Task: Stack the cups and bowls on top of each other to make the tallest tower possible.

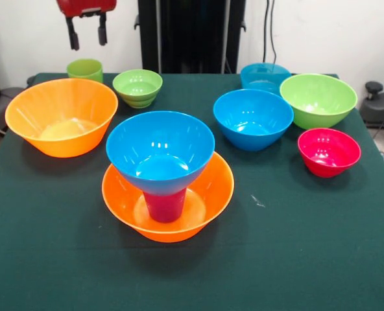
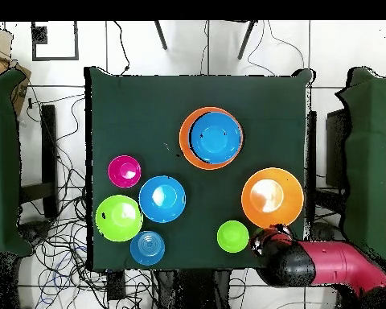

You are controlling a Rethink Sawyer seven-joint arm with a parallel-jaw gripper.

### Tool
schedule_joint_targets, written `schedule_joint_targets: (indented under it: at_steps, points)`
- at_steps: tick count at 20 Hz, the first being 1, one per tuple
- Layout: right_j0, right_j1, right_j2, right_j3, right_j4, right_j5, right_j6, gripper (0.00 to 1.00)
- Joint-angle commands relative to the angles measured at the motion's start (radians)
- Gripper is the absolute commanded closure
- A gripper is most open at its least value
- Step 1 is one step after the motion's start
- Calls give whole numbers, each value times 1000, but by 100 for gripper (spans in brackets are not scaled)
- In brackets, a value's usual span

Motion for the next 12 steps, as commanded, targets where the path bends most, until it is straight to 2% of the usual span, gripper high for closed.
schedule_joint_targets:
  at_steps: [1,6,12]
  points:
    - [-38,71,-71,70,-106,-84,49,0]
    - [-79,84,-85,89,-146,-119,38,0]
    - [-56,86,-150,109,-217,-191,105,0]
